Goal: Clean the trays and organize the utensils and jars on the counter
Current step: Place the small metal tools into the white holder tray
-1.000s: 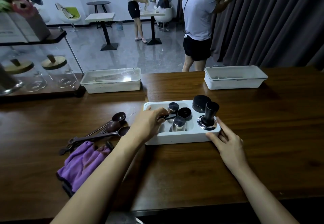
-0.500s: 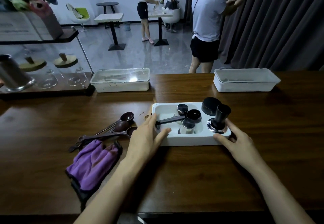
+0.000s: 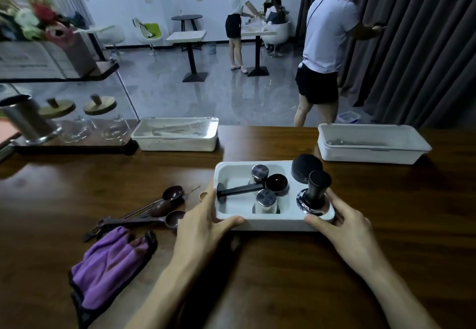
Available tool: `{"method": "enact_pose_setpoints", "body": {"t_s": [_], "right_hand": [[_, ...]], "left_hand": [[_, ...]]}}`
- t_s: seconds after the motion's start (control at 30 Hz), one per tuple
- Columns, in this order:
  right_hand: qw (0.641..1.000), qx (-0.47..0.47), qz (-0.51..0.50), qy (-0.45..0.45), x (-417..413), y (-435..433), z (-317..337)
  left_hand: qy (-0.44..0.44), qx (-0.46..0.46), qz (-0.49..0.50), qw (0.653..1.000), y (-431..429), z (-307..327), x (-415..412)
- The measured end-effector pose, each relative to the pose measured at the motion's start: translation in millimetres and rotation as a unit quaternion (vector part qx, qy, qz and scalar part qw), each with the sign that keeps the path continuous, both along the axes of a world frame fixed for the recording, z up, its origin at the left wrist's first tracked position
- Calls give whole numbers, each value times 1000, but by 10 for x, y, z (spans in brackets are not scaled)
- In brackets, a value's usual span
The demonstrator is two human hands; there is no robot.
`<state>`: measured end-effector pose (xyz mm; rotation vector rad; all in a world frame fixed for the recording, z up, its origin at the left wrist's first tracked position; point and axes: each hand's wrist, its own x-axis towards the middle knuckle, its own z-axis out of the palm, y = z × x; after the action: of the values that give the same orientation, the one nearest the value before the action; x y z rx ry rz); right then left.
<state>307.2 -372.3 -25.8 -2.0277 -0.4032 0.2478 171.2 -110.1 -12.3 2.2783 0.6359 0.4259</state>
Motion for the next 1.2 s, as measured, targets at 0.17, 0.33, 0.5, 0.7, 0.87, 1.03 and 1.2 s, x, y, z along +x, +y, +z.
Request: {"method": "enact_pose_setpoints", "body": {"t_s": [0.17, 0.33, 0.5, 0.7, 0.87, 1.03, 1.2], "right_hand": [[999, -15, -24, -45, 571, 301, 278], [998, 3, -48, -47, 1083, 661, 408], [998, -9, -55, -36, 1414, 935, 428], [998, -14, -57, 2, 1665, 1160, 296], [998, -13, -57, 32, 1734, 1183, 151], [998, -5, -57, 38, 1664, 1144, 33], [997, 16, -61, 37, 1548, 1153, -8]], "left_hand": [[-28, 46, -17, 998, 292, 251, 652], [-24, 56, -36, 998, 613, 392, 1330], [-26, -8, -39, 999, 858, 186, 1755], [-16, -31, -37, 999, 988, -77, 1991], [1, -30, -26, 999, 989, -203, 2014], [7, -16, -25, 1000, 956, -203, 1975], [27, -10, -44, 999, 840, -96, 1822]]}}
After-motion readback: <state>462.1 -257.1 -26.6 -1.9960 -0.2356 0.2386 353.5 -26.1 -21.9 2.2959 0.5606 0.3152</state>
